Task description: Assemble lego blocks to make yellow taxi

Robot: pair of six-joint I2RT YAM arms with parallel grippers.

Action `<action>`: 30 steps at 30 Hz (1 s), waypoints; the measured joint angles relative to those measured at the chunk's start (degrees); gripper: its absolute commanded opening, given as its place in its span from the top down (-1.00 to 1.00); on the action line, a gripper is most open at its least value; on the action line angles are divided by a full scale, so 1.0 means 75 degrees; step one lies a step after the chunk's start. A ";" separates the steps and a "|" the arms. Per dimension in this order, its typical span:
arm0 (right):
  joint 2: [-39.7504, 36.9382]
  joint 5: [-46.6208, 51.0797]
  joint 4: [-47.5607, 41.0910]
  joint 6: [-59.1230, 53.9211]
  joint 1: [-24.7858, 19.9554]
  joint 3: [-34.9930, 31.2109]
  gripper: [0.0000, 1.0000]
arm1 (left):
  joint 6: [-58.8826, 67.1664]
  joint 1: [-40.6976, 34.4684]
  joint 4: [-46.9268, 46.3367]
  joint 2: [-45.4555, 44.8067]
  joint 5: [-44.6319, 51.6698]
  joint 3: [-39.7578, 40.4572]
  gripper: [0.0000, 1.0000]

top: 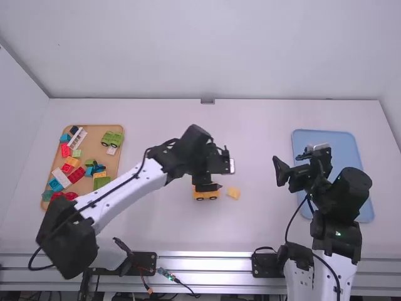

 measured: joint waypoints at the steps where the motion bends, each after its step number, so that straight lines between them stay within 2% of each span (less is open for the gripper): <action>1: 0.0003 -0.0067 0.0020 -0.0087 0.0023 0.0000 -0.98 | 0.0023 0.0154 0.0143 -0.0166 0.0087 -0.0216 -0.98; 7: 0.0761 -0.1035 0.0752 -0.1157 0.0863 -0.0213 -0.98 | -0.0449 0.1367 0.1218 -0.1256 0.0291 -0.1953 -0.98; 11: 0.2087 -0.1204 0.1087 -0.2124 0.1690 -0.0458 -0.98 | -0.0070 0.1559 0.1740 -0.1612 0.0799 -0.2798 -0.98; 15: 0.3812 -0.1247 0.1279 -0.3343 0.2611 -0.0644 -0.98 | 0.0306 0.1932 0.2952 -0.1623 0.1935 -0.3710 -0.98; 18: 0.4622 -0.1309 0.1370 -0.4106 0.3016 -0.0714 -0.98 | 0.0391 0.2352 0.3803 -0.1515 0.2623 -0.4249 -0.98; 25: 0.5831 -0.1542 0.1177 -0.5590 0.3337 -0.0720 -0.98 | 0.0102 0.2585 0.5310 -0.0752 0.3535 -0.4835 -0.98; 28: 0.6222 -0.1559 0.1804 -0.5858 0.3337 -0.0880 -0.98 | -0.0233 0.2585 0.5931 -0.0274 0.3707 -0.4841 -0.98; 30: 0.6411 -0.1556 0.2792 -0.5659 0.3293 -0.1236 -0.98 | -0.0443 0.2585 0.6260 0.0047 0.3768 -0.4841 -0.98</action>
